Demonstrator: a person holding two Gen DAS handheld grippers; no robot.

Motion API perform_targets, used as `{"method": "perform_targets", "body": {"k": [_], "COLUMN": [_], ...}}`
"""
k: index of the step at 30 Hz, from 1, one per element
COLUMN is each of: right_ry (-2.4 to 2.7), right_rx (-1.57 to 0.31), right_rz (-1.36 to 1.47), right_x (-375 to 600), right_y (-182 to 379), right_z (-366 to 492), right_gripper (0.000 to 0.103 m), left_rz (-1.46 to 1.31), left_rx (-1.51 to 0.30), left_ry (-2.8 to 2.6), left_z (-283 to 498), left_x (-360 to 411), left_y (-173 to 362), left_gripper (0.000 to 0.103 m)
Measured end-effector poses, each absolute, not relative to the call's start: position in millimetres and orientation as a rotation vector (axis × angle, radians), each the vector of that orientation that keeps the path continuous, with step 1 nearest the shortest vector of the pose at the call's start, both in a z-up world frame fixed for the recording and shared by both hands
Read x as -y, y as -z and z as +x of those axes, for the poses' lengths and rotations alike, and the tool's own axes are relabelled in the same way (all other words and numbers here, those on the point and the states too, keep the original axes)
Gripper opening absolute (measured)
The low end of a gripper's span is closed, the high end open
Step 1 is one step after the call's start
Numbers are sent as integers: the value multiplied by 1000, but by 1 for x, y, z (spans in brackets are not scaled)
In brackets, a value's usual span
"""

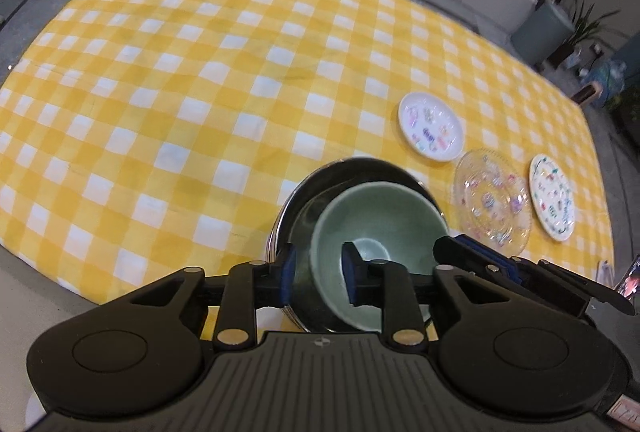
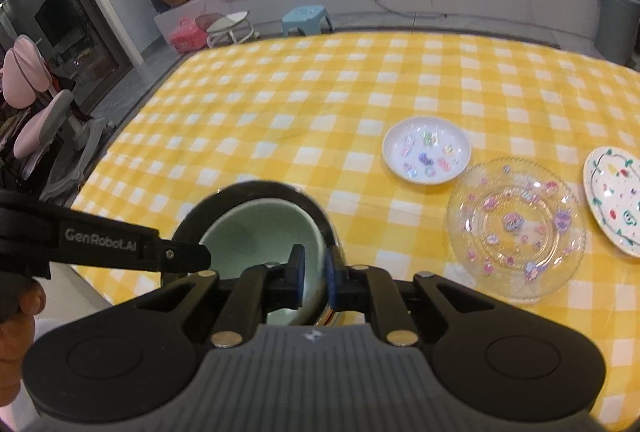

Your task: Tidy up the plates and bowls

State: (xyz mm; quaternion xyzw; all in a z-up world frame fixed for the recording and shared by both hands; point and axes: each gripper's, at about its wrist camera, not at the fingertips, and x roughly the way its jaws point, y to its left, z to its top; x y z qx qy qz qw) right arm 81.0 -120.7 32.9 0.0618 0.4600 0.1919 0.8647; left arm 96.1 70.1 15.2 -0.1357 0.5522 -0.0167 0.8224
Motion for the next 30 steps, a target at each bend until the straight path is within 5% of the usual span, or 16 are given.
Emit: {"method": "perform_targets", "body": {"k": [4,14,20,27,30], "right_ry": [-404,-381,-391,-425,-424], "right_rx": [-893,-933,-1063,-1144,-1159], "right_rz": [151,354,510,674,721], "right_x": [129,163,169,162,157], "right_y": [-41,-21,10,33,38], "right_z": [75,73,75,82,84], "right_gripper": [14,49,64,64,59], "left_rz": [-274,-367,-563,-695,-696], "left_rx": [-1067,-927,-1008,-1020,-1035], "left_ry": [34,-55,-92,-65,-53], "left_z": [82,59,58,62,66], "left_x": [-69,-80,-97,-108,-107], "left_y": [-23,-18,17,36,41], "left_gripper": [41,71,71,65,52]}}
